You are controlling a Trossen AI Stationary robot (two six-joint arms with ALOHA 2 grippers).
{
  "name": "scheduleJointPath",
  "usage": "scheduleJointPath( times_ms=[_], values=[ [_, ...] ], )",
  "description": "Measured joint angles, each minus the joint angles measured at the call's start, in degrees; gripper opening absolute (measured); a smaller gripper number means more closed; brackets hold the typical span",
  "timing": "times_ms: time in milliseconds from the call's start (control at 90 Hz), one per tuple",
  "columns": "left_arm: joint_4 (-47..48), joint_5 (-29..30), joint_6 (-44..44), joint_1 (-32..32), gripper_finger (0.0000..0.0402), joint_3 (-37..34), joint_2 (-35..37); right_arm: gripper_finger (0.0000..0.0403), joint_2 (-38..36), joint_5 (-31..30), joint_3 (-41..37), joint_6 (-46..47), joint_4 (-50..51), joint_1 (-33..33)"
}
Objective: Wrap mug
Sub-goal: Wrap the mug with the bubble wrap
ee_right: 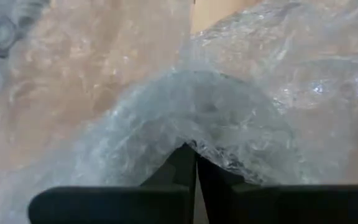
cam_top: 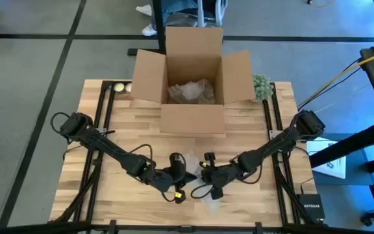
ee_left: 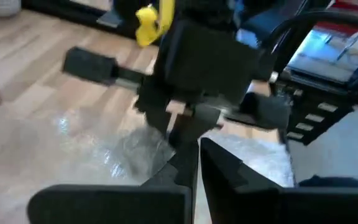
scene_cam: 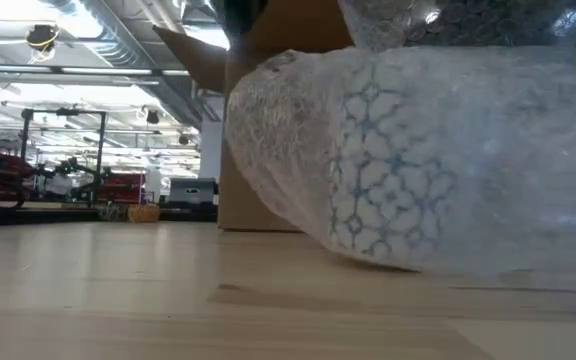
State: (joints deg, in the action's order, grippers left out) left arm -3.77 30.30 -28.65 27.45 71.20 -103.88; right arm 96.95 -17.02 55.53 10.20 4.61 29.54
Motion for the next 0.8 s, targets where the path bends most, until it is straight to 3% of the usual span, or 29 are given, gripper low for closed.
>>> scheduleJointPath(
  times_ms=[222,433,800],
  values=[
    [-0.4,-3.3,-3.8,-3.1,0.0,0.0,-6.0,0.0001,0.0,-0.3,0.0,0.0,0.0,0.0],
    [-0.6,-4.1,-4.3,-3.5,0.0,0.2,-7.1,0.0001,-1.5,0.4,0.0,0.0,1.4,0.0],
    [0.0,-4.7,-4.3,-3.4,0.0,0.0,-7.2,0.0001,-6.7,0.0,7.9,-0.3,17.9,0.1]
  ],
)
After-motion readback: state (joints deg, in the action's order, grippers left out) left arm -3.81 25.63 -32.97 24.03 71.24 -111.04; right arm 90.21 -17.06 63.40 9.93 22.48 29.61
